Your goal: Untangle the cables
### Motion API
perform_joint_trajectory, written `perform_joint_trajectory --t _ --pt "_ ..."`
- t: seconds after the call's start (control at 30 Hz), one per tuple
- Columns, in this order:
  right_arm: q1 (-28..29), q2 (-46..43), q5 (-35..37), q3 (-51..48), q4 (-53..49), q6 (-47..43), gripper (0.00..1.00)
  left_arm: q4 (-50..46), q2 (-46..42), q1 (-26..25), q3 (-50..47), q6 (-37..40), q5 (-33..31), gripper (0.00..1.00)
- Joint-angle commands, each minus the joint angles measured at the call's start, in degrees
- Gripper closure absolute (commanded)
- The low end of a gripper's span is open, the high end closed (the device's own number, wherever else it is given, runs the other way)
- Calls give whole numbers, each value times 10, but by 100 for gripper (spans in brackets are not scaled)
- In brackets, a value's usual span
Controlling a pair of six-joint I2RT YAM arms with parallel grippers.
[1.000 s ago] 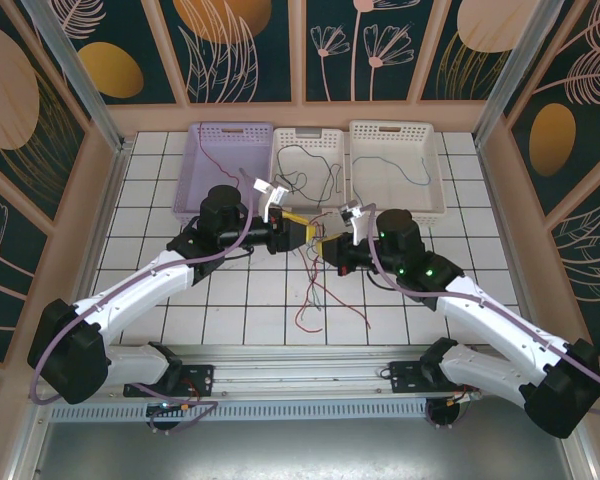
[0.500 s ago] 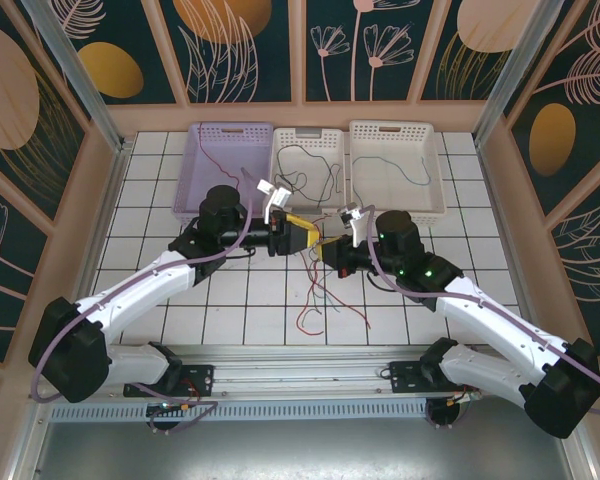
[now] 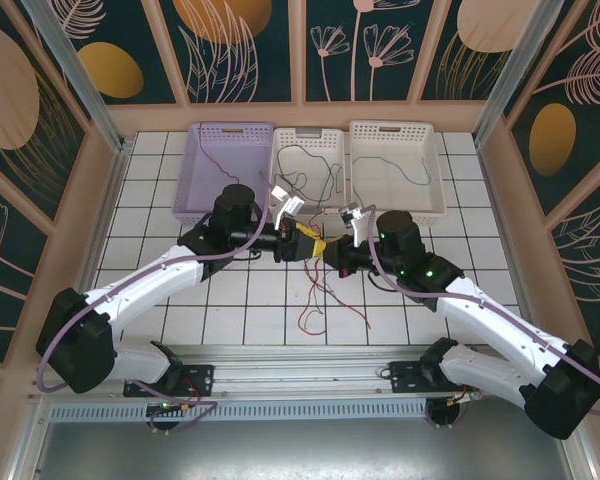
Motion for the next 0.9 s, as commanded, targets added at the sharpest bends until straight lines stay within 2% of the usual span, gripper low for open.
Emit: perform_joint_trajectory --t 0.0,0.37,0.43,0.63,0.87 --pt "-6 -12 1 -2 18 7 100 -41 -14 -4 15 35 -19 67" --pt "-14 -14 -8 -9 17 13 100 -60 -25 -4 15 53 -37 88" --pt "-15 -15 -10 -10 17 14 100 -61 -25 -4 15 53 -38 99" --pt "-19 -17 -5 -27 15 18 100 -68 -47 -4 15 65 -60 100" --pt "-38 -37 4 -84 8 30 100 -87 -118 4 15 94 -131 100"
